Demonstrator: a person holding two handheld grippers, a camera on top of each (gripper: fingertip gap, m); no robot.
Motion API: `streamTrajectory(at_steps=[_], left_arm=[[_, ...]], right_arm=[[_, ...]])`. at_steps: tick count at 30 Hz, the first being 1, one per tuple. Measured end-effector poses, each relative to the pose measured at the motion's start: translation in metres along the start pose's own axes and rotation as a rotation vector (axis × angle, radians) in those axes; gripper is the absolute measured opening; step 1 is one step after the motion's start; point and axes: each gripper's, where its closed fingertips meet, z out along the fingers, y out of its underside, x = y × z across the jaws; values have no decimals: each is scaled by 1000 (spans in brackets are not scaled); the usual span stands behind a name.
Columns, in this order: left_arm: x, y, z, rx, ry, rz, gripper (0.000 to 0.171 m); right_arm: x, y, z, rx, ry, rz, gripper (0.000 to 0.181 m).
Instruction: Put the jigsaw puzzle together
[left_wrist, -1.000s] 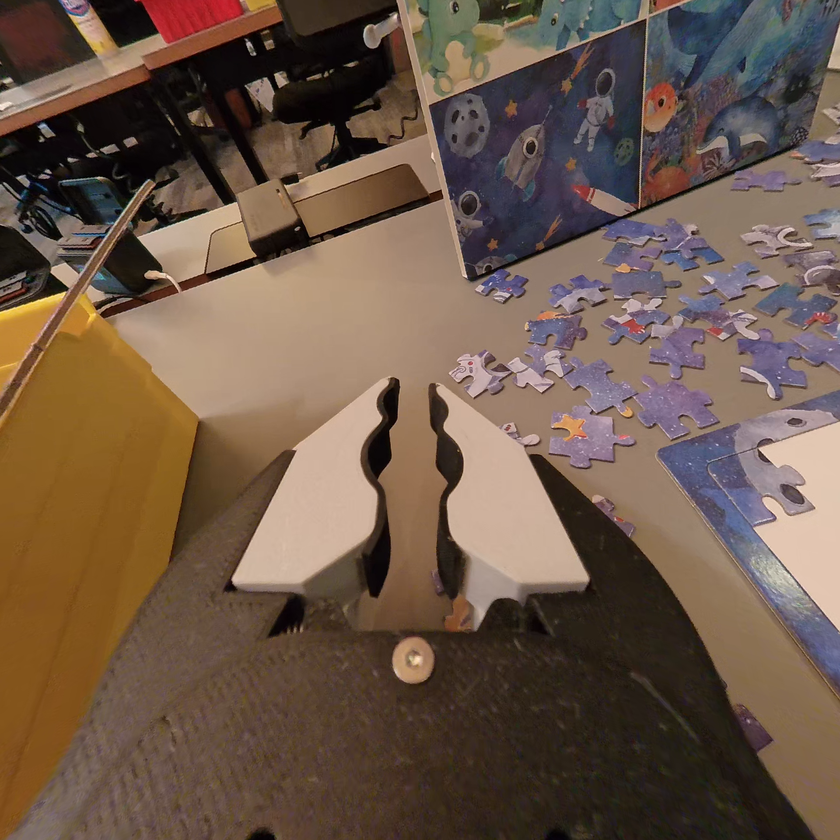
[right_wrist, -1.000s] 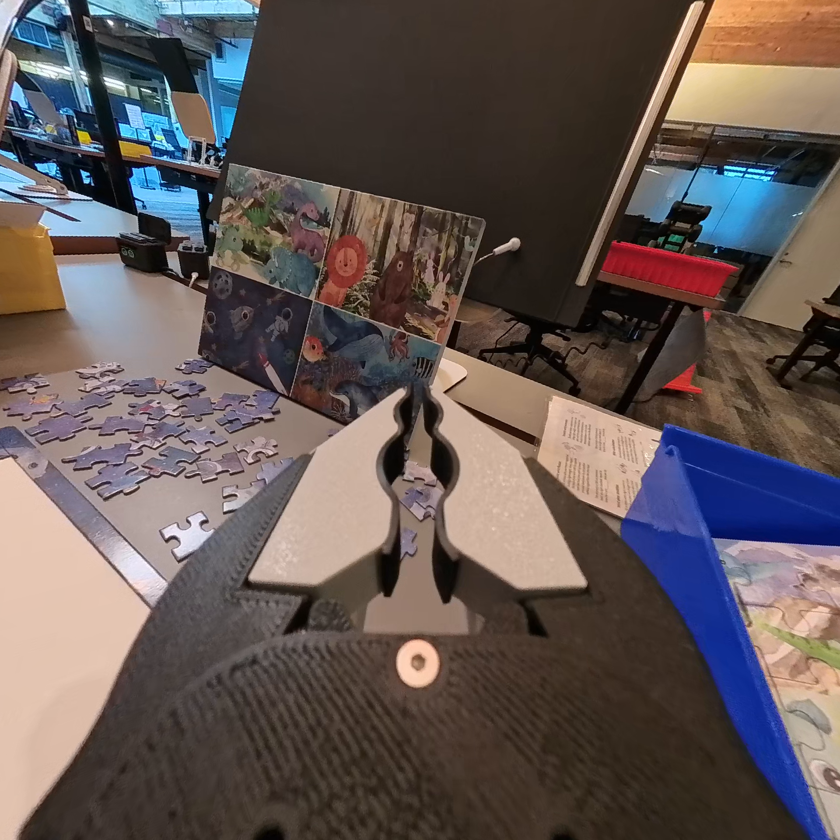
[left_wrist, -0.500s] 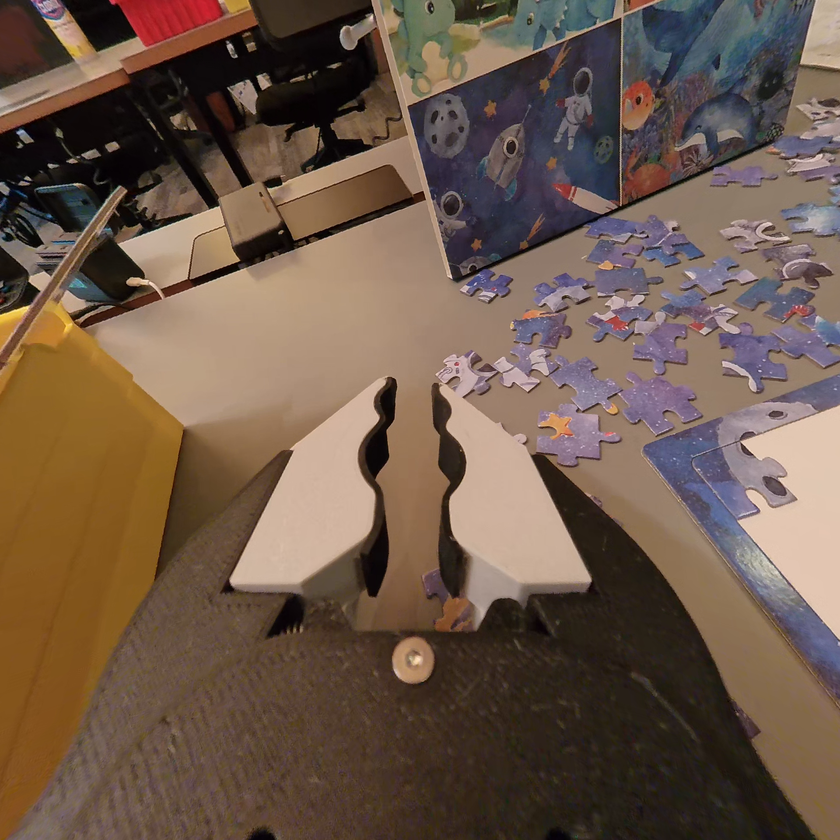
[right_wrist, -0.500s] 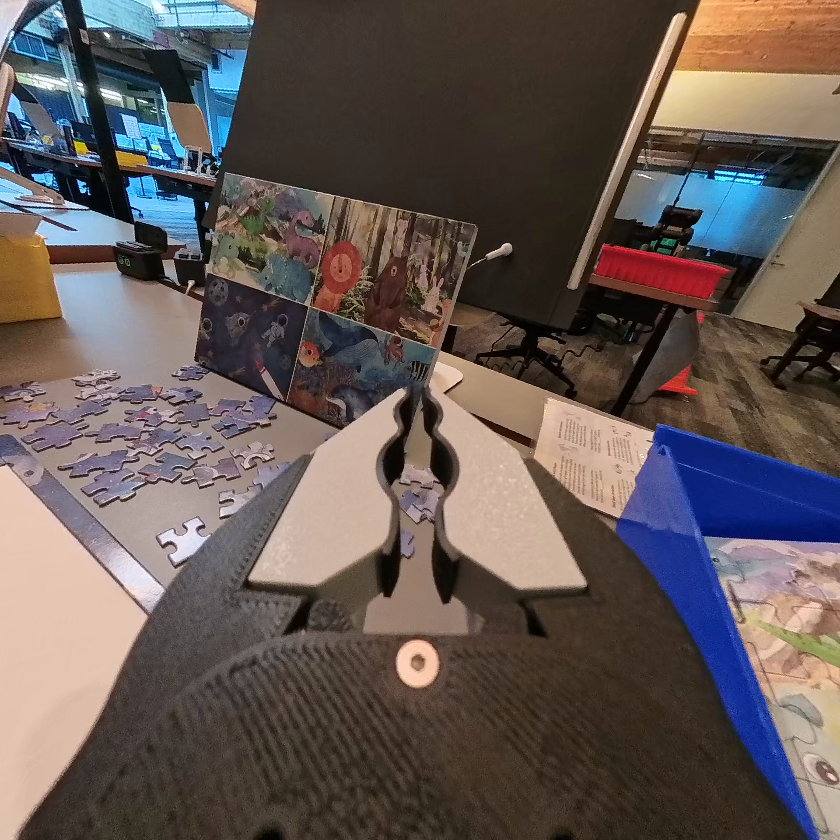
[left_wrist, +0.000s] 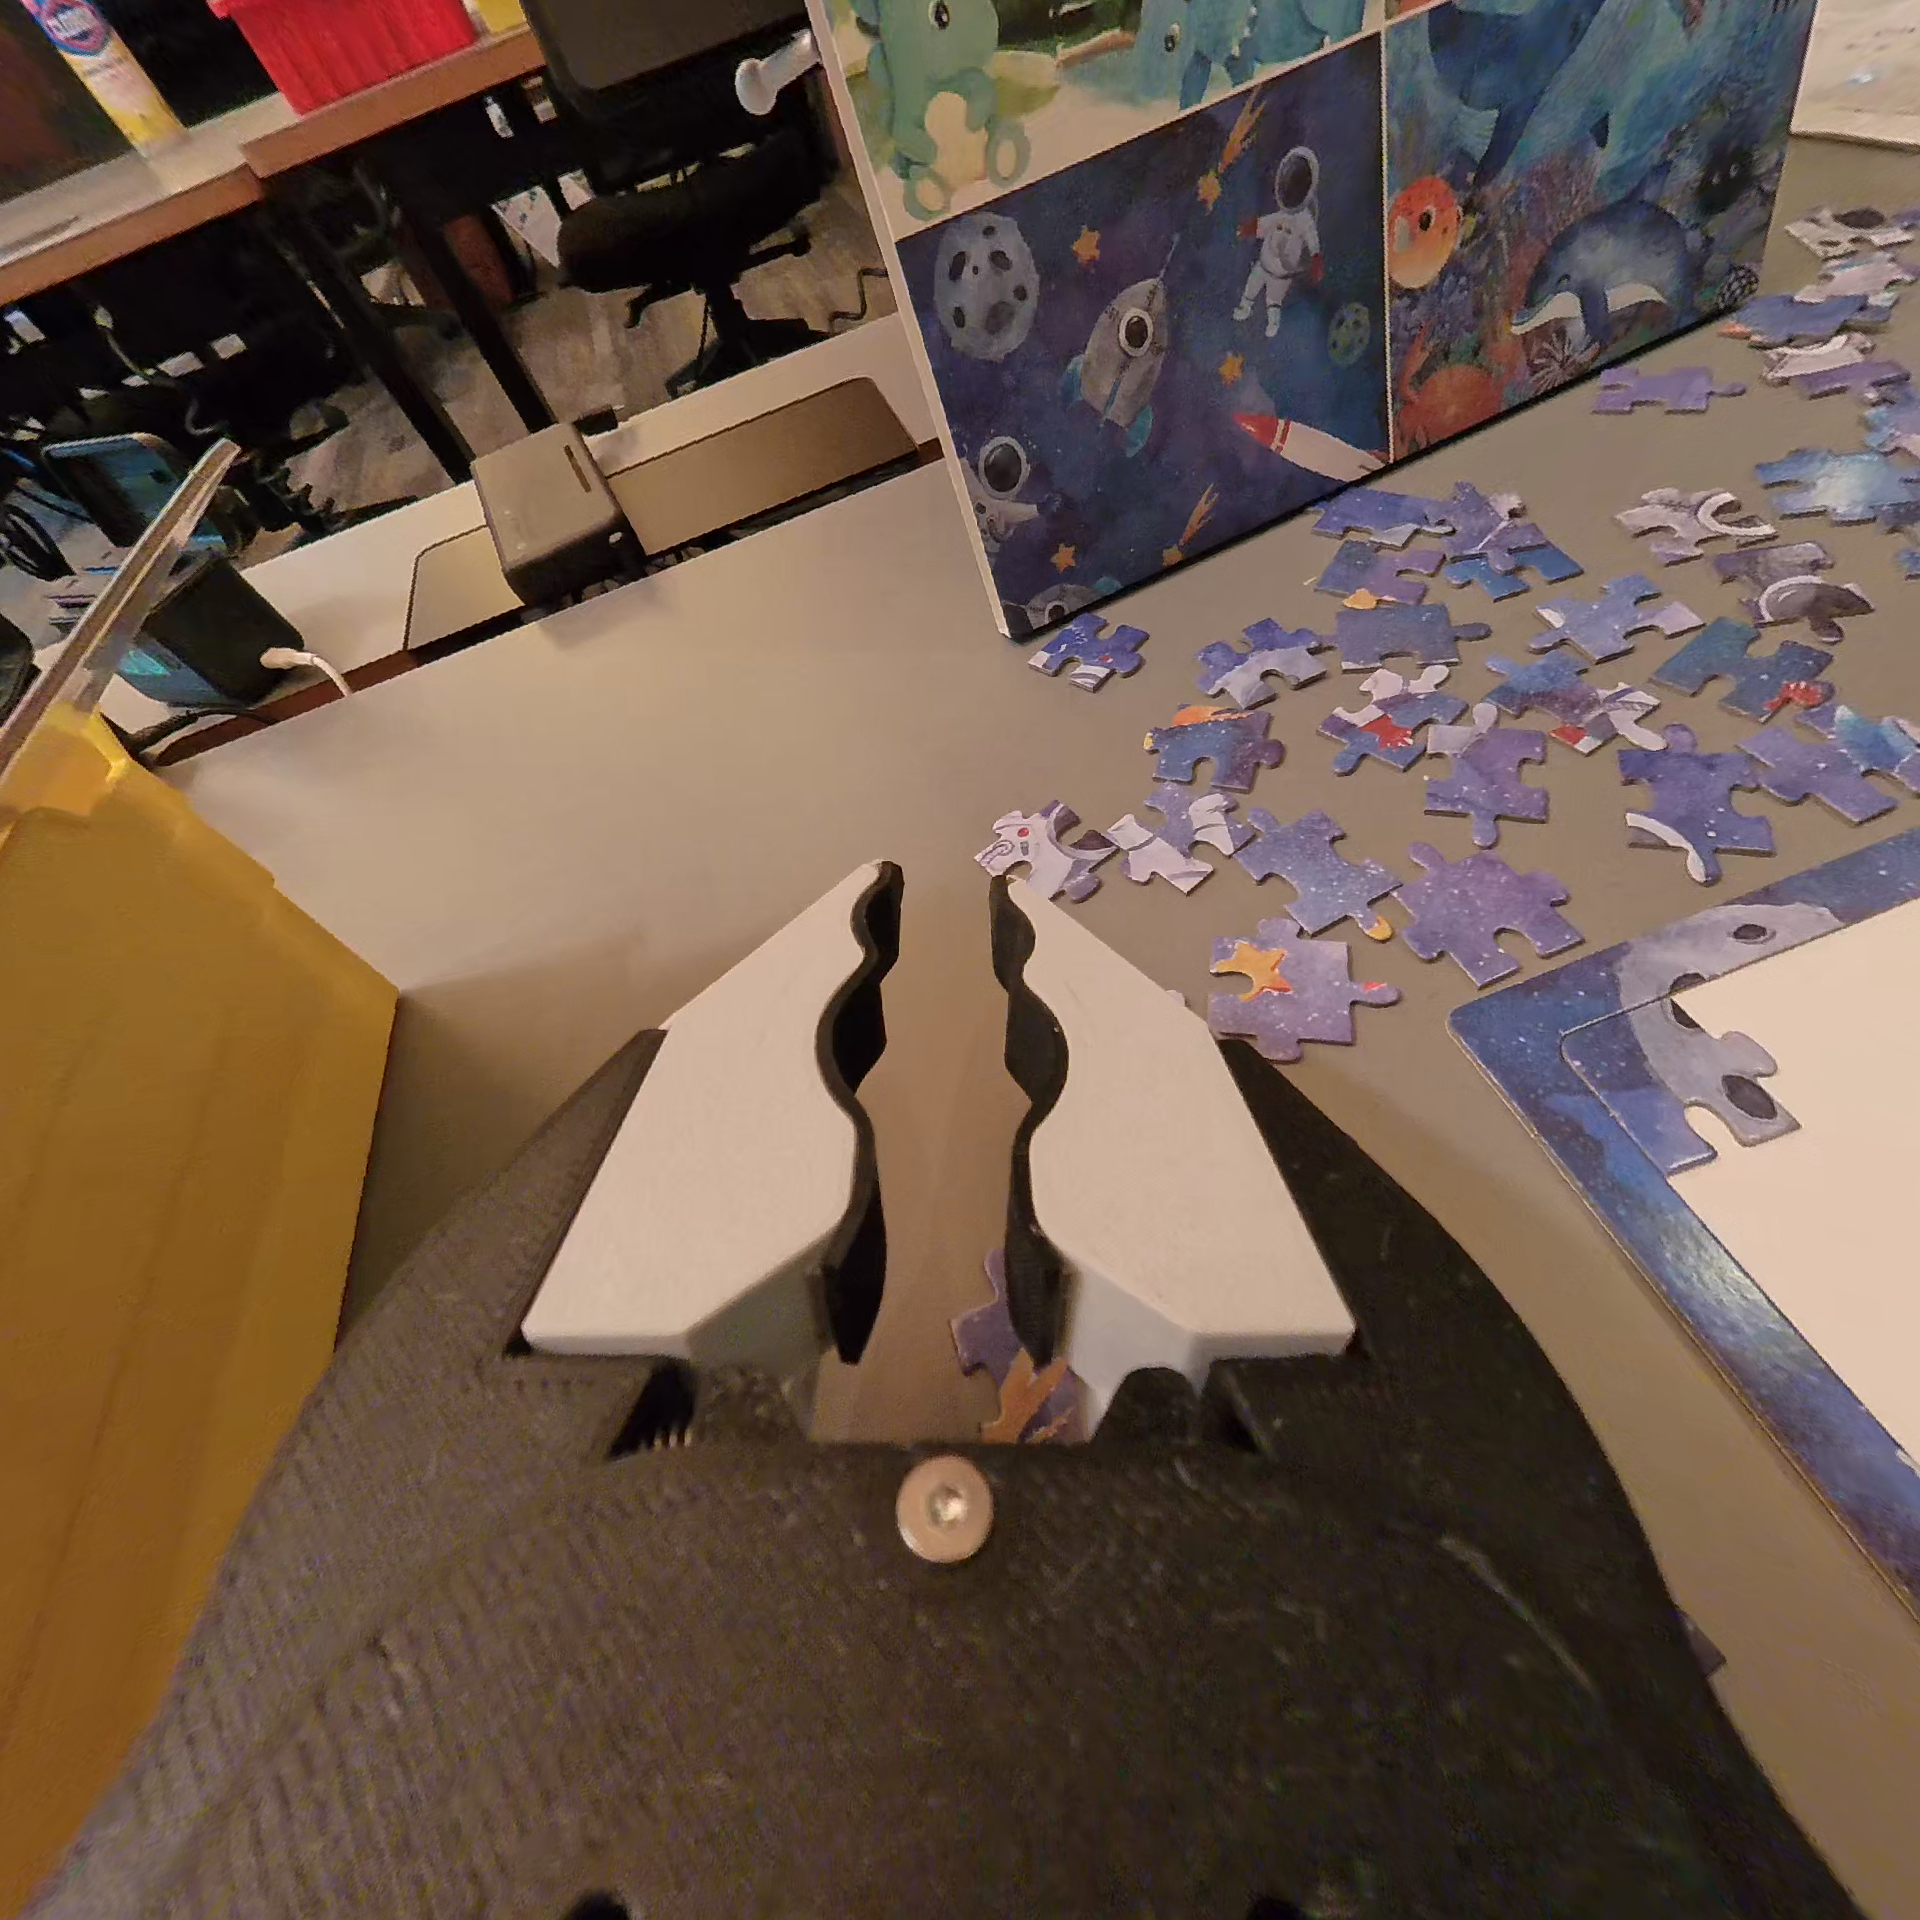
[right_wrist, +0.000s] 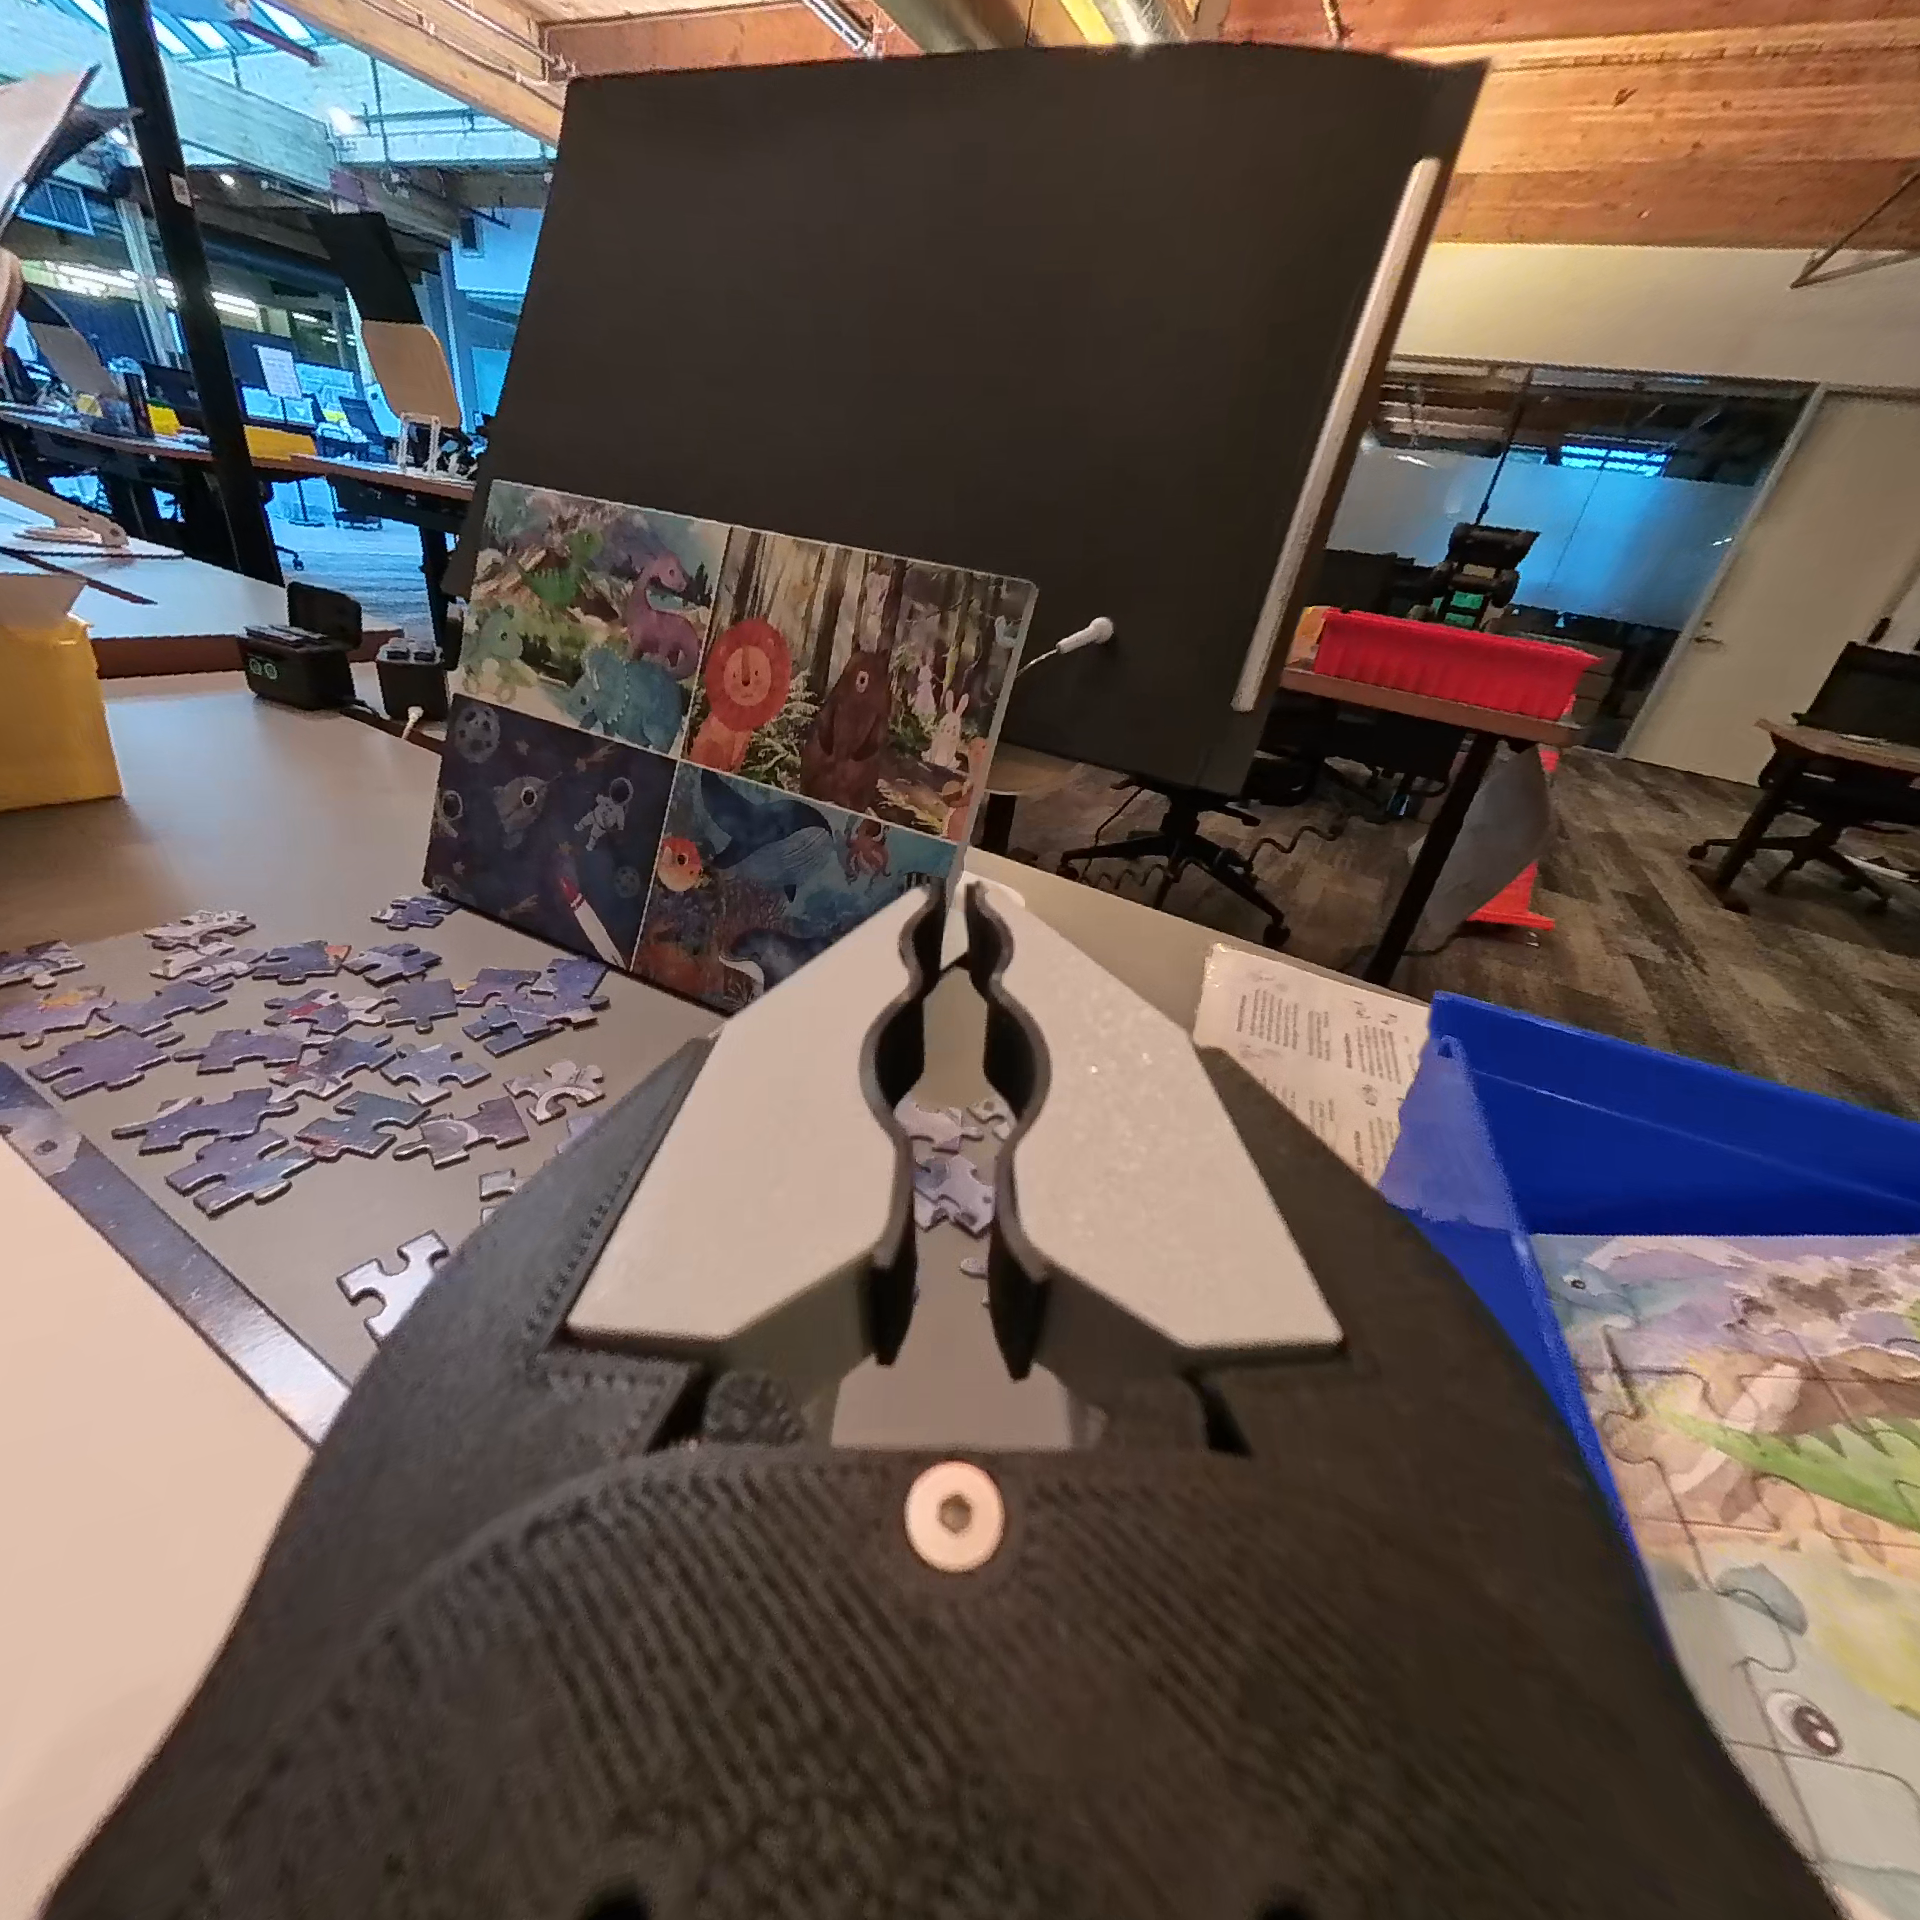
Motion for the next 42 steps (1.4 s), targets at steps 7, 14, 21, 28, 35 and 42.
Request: streamTrajectory(at_steps=[7, 14, 21, 28, 35, 42], left_arm=[[1, 0, 1, -3, 5, 5, 16], [2, 1, 1, -5, 8, 6, 16], [3, 1, 1, -7, 11, 7, 17], [3, 1, 2, -9, 11, 8, 17], [3, 1, 2, -8, 10, 5, 17], [3, 0, 1, 1, 12, 3, 17]], right_arm=[[5, -5, -4, 29, 6, 33, 2], [5, -6, -4, 31, 11, 22, 2], [3, -4, -2, 22, 1, 27, 2], [-7, 21, 11, -80, -41, 68, 12], [-9, 111, 52, -491, -73, 240, 50], [6, 161, 74, -715, -43, 264, 53]])
